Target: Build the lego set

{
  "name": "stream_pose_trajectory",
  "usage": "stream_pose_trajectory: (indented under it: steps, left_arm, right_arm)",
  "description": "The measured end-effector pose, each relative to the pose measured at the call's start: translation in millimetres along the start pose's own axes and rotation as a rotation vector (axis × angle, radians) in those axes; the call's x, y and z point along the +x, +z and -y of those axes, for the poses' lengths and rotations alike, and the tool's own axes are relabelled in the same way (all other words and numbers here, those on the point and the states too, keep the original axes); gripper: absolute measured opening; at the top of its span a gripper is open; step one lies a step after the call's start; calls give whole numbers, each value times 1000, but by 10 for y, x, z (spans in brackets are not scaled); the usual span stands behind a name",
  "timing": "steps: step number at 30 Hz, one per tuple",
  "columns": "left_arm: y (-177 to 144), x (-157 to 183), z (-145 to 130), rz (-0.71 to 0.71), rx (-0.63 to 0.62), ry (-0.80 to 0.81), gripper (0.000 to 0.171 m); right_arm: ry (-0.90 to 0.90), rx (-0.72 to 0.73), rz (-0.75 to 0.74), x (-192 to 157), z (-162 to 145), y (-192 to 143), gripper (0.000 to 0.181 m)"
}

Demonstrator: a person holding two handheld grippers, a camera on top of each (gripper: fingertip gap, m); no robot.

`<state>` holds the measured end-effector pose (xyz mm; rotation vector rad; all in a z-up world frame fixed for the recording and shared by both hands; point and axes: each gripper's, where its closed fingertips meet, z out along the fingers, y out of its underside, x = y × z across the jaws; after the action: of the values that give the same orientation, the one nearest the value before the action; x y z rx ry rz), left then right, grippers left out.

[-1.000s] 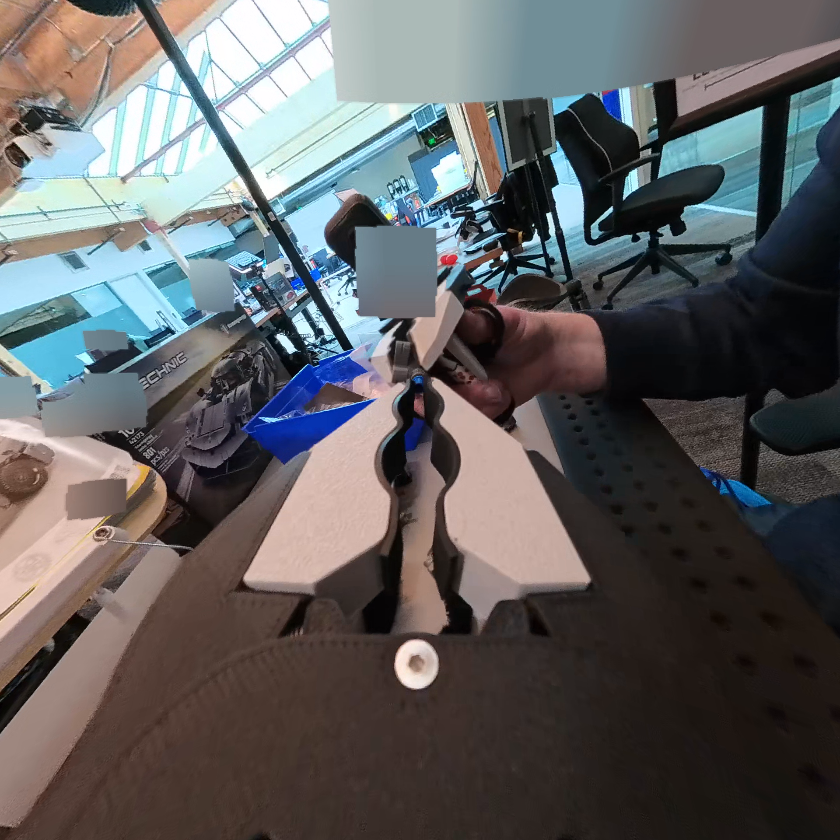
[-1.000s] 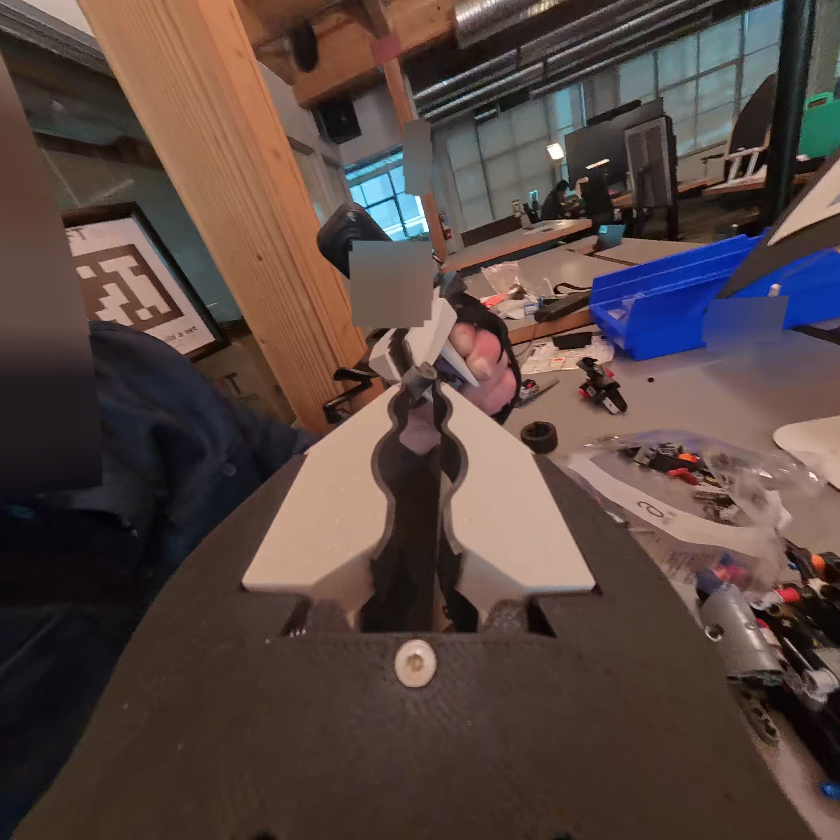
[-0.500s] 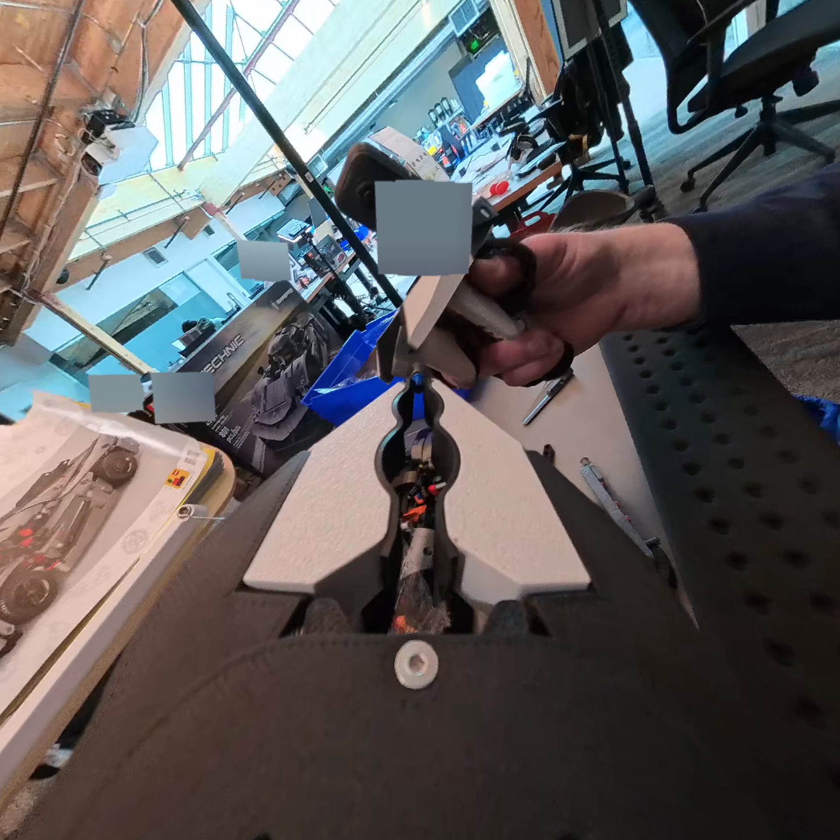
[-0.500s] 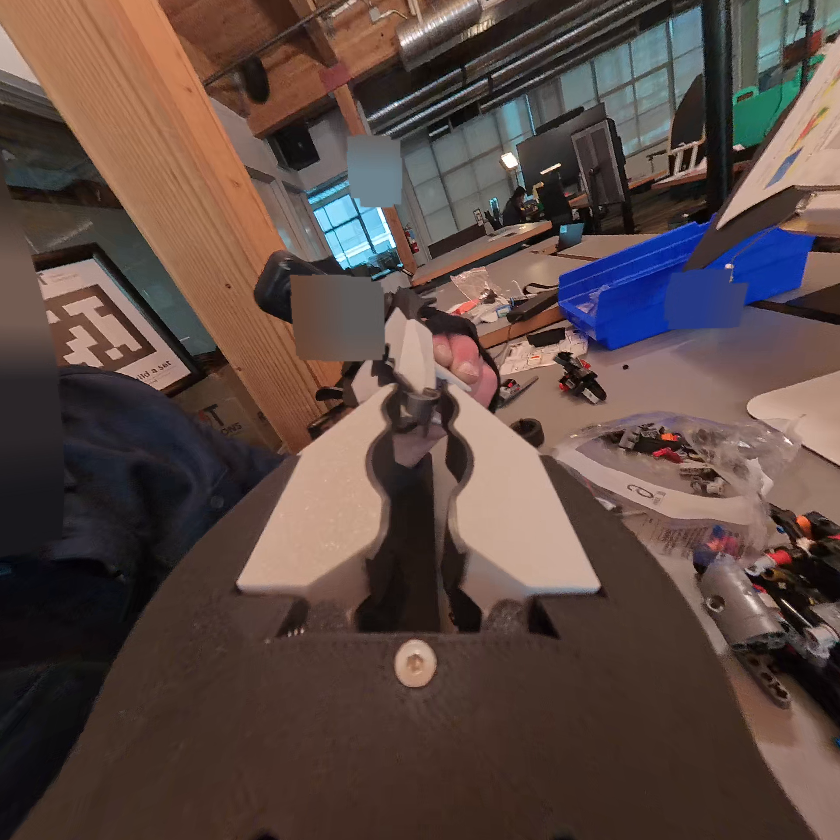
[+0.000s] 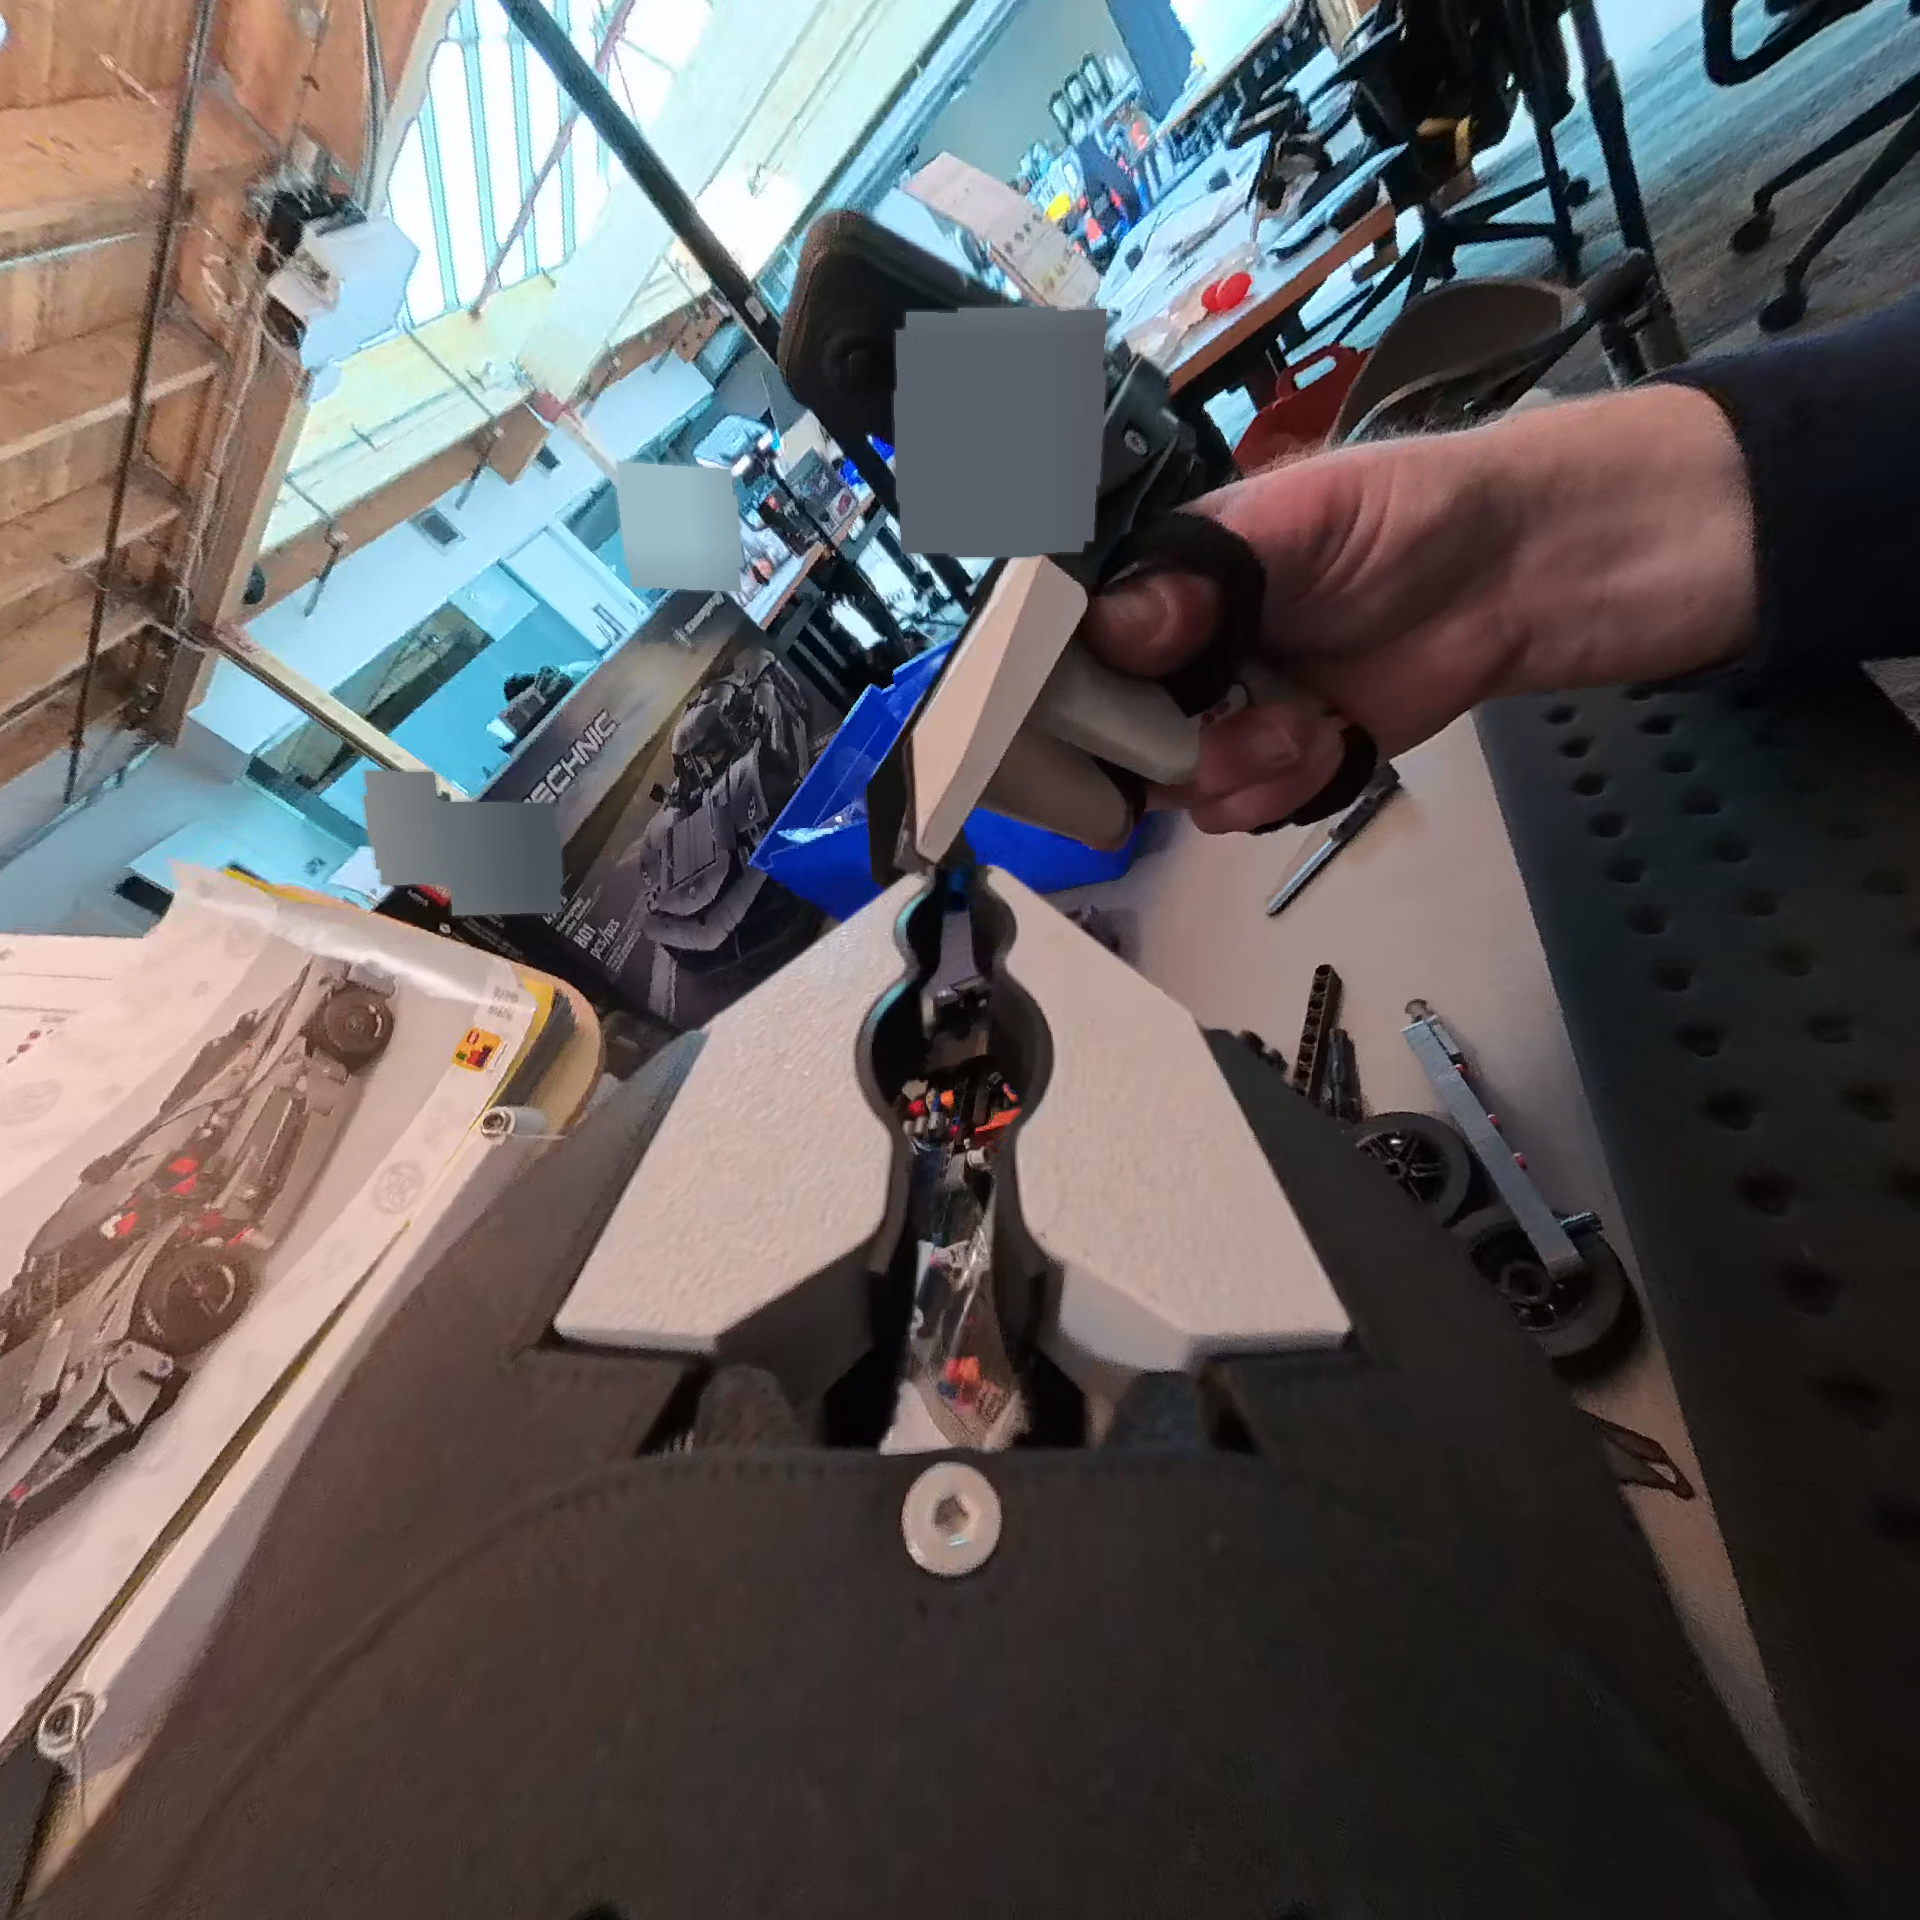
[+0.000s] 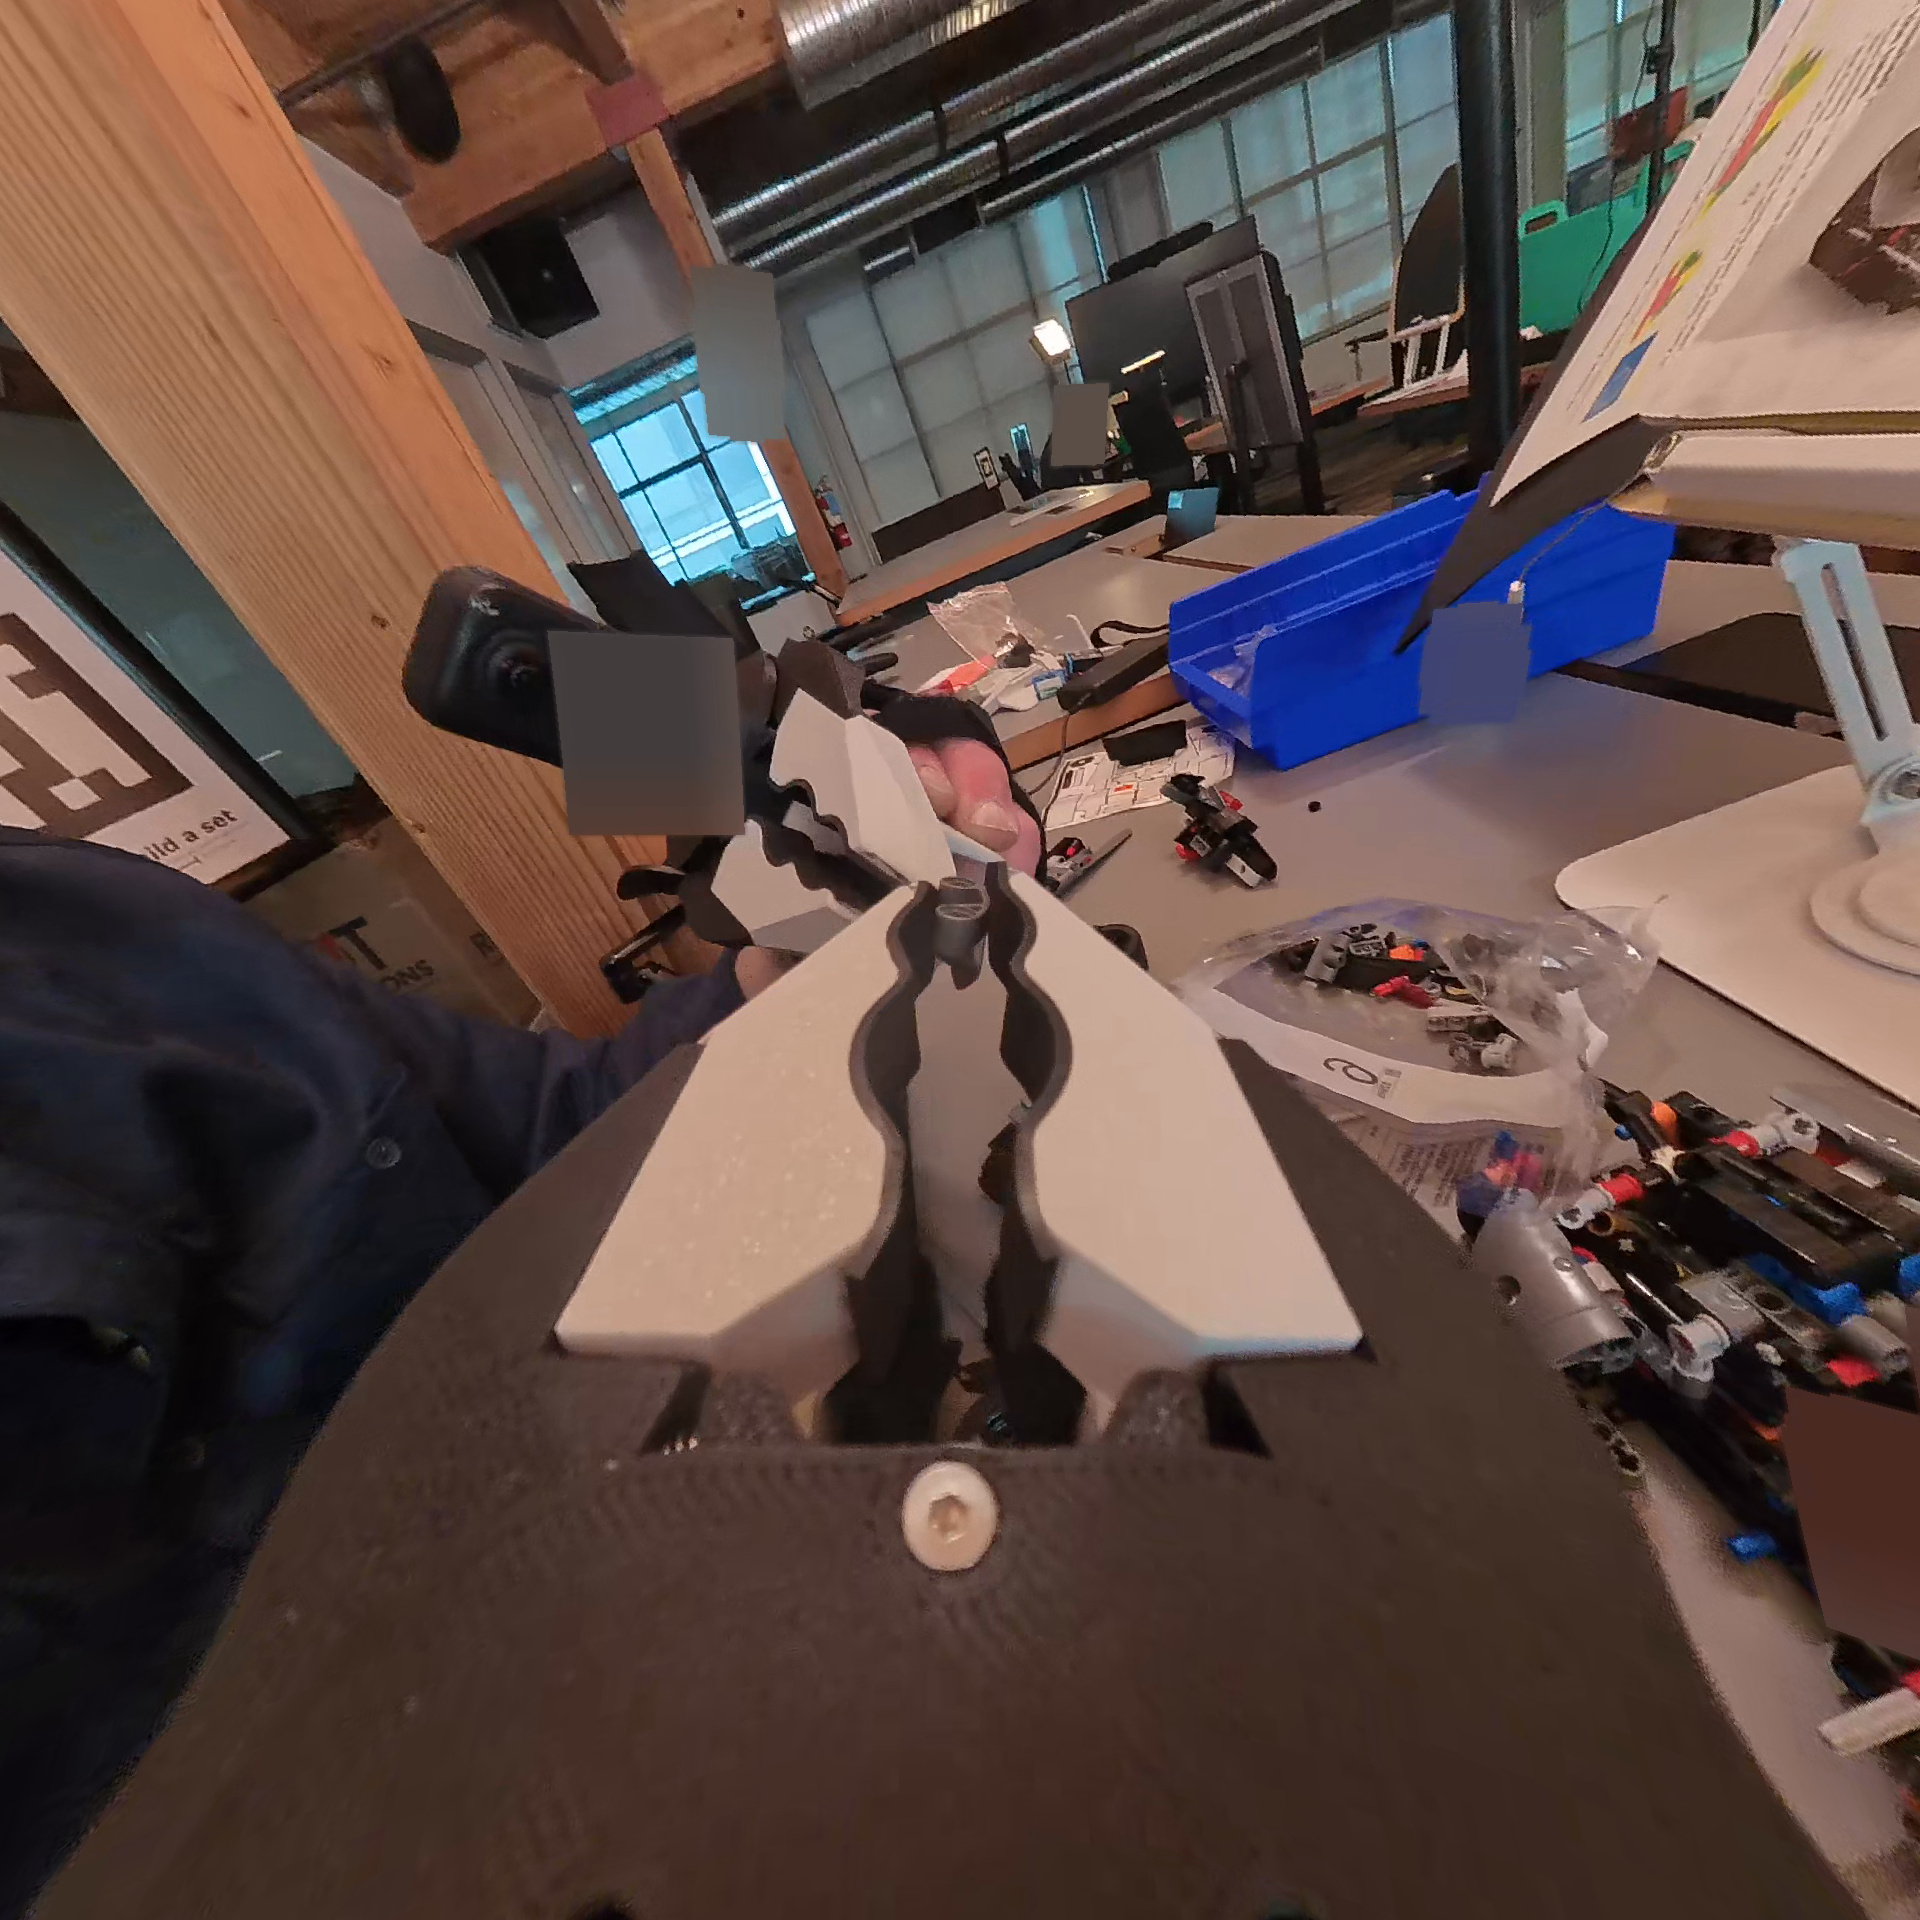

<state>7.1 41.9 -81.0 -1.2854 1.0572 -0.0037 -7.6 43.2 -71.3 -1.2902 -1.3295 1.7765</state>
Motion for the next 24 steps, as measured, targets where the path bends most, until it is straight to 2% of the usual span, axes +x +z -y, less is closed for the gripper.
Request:
stream_pose_trajectory:
  steps: [7,18,19,21,22,24]
  left_arm:
    - [-33,11,16,7,-41,27,2]
    - [-56,140,69,-124,13,-114,1]
    - [-61,138,72,-130,23,-130,2]
    - [-361,-211,116,-50,127,-257,0]
    - [-535,-383,121,-12,172,-299,0]
    - [-445,-355,-6,-8,118,-275,1]
  right_arm:
    - [-34,-32,40,-55,-11,1,7]
    - [-132,-123,74,-154,-146,-108,6]
    - [-139,-109,52,-108,-113,-204,7]
    - [-132,7,6,5,119,-671,6]
    - [-169,-21,-42,32,106,-813,6]
    - [-207,-91,-80,1,43,-807,7]
